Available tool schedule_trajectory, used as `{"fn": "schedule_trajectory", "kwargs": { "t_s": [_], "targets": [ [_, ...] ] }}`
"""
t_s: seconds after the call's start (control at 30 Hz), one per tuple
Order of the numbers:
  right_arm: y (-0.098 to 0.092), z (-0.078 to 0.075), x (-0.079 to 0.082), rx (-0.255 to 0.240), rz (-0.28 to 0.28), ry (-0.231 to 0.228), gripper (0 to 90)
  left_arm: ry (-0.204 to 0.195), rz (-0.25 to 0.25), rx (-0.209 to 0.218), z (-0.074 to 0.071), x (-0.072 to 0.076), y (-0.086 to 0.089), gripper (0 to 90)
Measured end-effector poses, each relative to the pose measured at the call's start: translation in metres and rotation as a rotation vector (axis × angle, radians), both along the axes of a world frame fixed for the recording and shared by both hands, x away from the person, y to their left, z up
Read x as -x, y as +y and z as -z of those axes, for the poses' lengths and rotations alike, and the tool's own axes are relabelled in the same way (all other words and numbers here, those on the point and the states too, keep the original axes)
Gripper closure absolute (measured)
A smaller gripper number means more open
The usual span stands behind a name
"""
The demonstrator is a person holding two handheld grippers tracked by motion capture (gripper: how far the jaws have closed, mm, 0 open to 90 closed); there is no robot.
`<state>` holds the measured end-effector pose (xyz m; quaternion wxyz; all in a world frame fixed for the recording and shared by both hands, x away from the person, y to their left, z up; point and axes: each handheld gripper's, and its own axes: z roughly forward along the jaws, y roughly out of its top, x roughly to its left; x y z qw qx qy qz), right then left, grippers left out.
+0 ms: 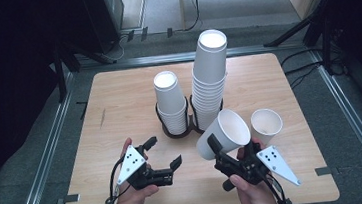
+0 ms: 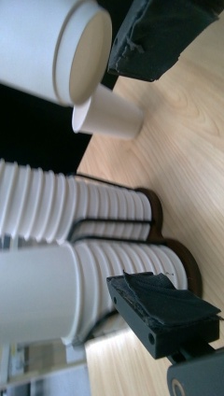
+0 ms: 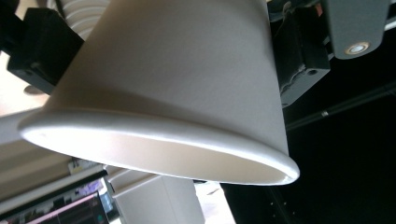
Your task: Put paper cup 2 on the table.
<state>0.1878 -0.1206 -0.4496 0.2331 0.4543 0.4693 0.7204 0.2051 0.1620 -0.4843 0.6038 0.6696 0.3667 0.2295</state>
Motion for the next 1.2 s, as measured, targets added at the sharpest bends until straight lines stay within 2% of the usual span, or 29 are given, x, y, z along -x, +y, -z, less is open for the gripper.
{"fn": "schedule_trajectory", "kwargs": {
  "t_s": [0.07,0.17,0.2,0.23,0.27,0.33,0.4,0.53,0.7,0.77,0.87,1.1,1.2],
  "targets": [
    [0.002,0.001,0.001,0.051,0.015,-0.031,14.0,0.009,-0.025,-0.004,0.002,-0.001,0.005,1.7],
    [0.007,0.004,0.003,0.167,0.051,-0.109,14.0,0.035,-0.07,-0.007,0.006,-0.004,0.014,1.7],
    [0.008,0.005,0.004,0.189,0.054,-0.12,14.0,0.041,-0.083,-0.004,0.007,-0.005,0.017,1.7],
    [0.008,0.005,0.004,0.189,0.054,-0.12,14.0,0.041,-0.083,-0.004,0.007,-0.005,0.017,1.7],
    [0.011,0.008,0.005,0.254,0.07,-0.157,14.0,0.05,-0.12,-0.006,0.009,-0.006,0.023,1.7],
    [0.013,0.01,0.005,0.301,0.082,-0.174,14.0,0.062,-0.158,-0.009,0.011,-0.008,0.029,1.7],
    [0.015,0.013,0.005,0.33,0.085,-0.179,14.0,0.073,-0.194,-0.031,0.014,-0.009,0.035,1.7],
    [0.016,0.016,0.003,0.377,0.097,-0.19,14.0,0.09,-0.236,-0.017,0.018,-0.01,0.045,1.7],
    [0.015,0.019,0.0,0.425,0.116,-0.205,14.0,0.103,-0.285,-0.055,0.022,-0.01,0.055,1.7],
    [0.014,0.02,-0.001,0.439,0.123,-0.208,13.9,0.115,-0.303,-0.056,0.025,-0.009,0.059,1.7],
    [0.014,0.023,-0.002,0.472,0.135,-0.214,14.0,0.144,-0.325,-0.059,0.03,-0.008,0.064,1.7],
    [0.017,0.033,-0.005,0.564,0.142,-0.231,13.9,0.163,-0.368,-0.064,0.037,-0.003,0.078,1.6],
    [0.018,0.039,-0.008,0.579,0.134,-0.225,14.0,0.169,-0.383,-0.078,0.043,0.001,0.086,1.6]
  ]
}}
